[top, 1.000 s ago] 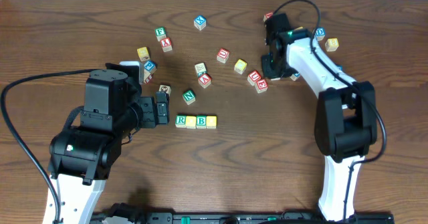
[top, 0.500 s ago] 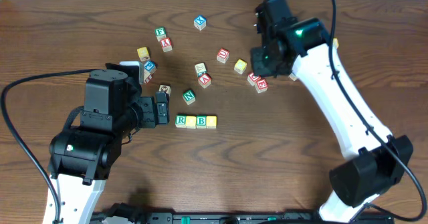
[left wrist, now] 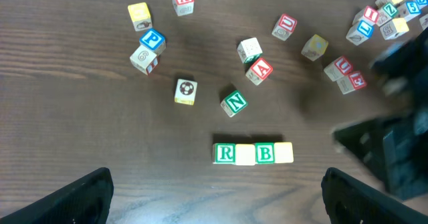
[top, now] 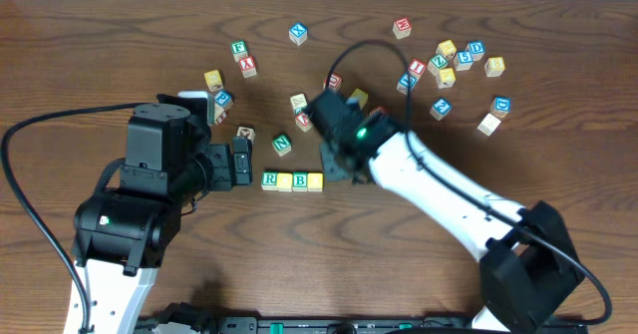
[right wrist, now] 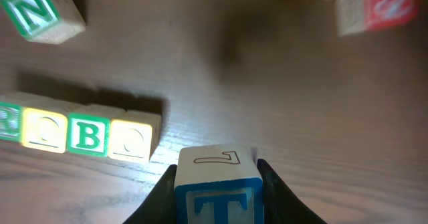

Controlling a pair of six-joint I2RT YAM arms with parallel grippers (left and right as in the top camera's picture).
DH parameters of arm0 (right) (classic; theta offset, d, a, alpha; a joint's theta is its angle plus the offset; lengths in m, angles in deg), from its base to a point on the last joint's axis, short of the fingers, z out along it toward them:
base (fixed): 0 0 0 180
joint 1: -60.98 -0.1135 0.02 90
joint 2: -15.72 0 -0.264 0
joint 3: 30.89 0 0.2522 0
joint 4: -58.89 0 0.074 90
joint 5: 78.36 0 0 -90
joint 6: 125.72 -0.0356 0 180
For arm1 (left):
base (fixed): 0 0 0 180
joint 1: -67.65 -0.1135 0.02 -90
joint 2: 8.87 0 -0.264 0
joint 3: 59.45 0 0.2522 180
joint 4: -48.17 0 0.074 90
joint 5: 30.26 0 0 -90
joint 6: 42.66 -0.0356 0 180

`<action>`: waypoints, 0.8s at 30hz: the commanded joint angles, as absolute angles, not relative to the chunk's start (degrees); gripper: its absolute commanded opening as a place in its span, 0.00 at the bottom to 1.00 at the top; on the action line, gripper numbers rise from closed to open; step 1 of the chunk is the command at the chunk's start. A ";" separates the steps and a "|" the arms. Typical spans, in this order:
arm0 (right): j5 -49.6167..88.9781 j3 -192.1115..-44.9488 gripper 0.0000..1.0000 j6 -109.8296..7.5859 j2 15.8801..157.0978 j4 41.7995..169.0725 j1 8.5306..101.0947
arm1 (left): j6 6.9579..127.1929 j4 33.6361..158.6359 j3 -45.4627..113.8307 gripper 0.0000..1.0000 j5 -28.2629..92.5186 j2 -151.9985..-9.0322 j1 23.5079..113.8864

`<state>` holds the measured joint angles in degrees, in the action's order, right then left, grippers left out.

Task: Spell out ROBOT
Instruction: 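Lift the T block and carry it toward the right end of the row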

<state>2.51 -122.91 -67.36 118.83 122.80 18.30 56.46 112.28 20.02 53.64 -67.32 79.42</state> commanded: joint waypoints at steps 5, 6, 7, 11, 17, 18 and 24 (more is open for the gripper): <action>-4.77 -112.31 0.01 -82.25 117.21 116.00 12.64 | 55.94 112.30 21.07 0.98 53.29 -67.22 79.22; -4.74 -111.72 0.01 -82.62 117.21 115.39 12.46 | 55.94 112.30 21.07 0.98 53.31 -67.24 79.22; -4.74 -111.24 0.01 -82.64 117.21 114.78 12.31 | 55.94 112.30 21.07 0.98 53.29 -67.24 79.22; -4.96 -109.73 0.01 -82.62 117.21 112.92 12.33 | 55.94 112.30 21.07 0.98 53.31 -67.24 79.22; -4.94 -106.37 0.01 -82.62 117.23 107.55 12.27 | 55.94 112.30 21.07 0.98 53.31 -67.24 79.22; -4.94 -105.71 0.02 -82.62 117.23 106.50 12.27 | 55.94 112.30 21.07 0.98 53.29 -67.24 79.22; -4.74 -102.37 0.06 -82.38 117.23 101.32 12.22 | 55.94 112.30 21.07 0.98 53.31 -67.24 79.22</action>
